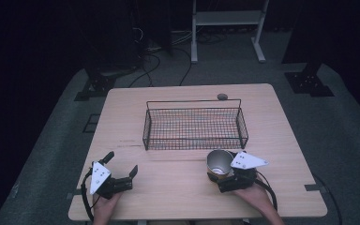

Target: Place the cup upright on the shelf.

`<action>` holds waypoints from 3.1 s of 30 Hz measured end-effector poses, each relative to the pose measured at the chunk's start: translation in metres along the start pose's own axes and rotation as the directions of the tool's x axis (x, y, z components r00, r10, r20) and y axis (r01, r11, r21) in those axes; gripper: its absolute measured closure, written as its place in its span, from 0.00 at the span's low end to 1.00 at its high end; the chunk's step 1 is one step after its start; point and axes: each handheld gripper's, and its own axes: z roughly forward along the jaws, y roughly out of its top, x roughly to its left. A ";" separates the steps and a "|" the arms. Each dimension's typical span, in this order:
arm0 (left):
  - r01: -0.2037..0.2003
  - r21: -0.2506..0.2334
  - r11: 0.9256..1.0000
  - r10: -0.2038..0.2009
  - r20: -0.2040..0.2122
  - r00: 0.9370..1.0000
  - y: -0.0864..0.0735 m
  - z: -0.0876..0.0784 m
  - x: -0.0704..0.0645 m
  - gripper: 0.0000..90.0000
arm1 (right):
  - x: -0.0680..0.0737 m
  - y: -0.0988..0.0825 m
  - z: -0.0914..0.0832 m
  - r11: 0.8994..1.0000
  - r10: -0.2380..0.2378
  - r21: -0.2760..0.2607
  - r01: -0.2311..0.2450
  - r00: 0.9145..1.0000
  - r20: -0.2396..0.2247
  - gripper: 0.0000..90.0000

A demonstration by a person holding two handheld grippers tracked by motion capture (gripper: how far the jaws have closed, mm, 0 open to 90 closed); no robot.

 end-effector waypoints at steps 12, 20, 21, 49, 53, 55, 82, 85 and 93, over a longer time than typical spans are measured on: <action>0.002 0.000 1.000 -0.002 0.002 1.000 0.000 0.000 0.000 0.00 | 0.000 0.004 0.000 0.999 0.019 -0.038 -0.019 1.000 0.003 0.10; 0.001 0.000 1.000 -0.001 0.001 1.000 0.000 0.000 0.000 0.00 | 0.000 0.006 0.001 1.000 0.014 -0.027 -0.014 1.000 -0.005 0.11; 0.000 0.000 1.000 0.000 0.001 1.000 0.000 0.000 0.000 0.00 | 0.000 0.006 0.001 1.000 0.012 -0.026 -0.012 1.000 -0.008 0.11; -0.001 0.002 1.000 0.001 0.001 1.000 0.000 0.000 0.000 0.00 | -0.021 0.049 -0.010 0.996 0.048 -0.070 -0.053 0.996 -0.079 0.13; 0.002 0.001 1.000 -0.002 0.003 1.000 0.000 0.000 0.000 0.00 | -0.025 0.060 -0.008 0.997 0.038 -0.066 -0.044 0.996 -0.084 0.13; 0.002 0.001 1.000 -0.002 0.002 1.000 0.000 0.000 0.000 0.00 | -0.028 0.065 -0.007 0.997 0.035 -0.065 -0.040 0.996 -0.087 0.13; 0.008 0.000 1.000 -0.008 0.005 1.000 0.000 0.000 0.001 0.00 | -0.063 0.126 0.011 0.998 0.016 -0.051 -0.020 0.997 -0.073 0.13; 0.005 0.000 1.000 -0.005 0.002 1.000 0.000 0.000 0.001 0.00 | -0.066 0.130 0.013 0.998 0.015 -0.054 -0.019 0.997 -0.071 0.13; 0.007 -0.001 1.000 -0.007 0.002 1.000 0.000 0.000 0.001 0.00 | -0.080 0.136 0.022 0.999 0.028 -0.043 -0.030 0.998 -0.064 0.13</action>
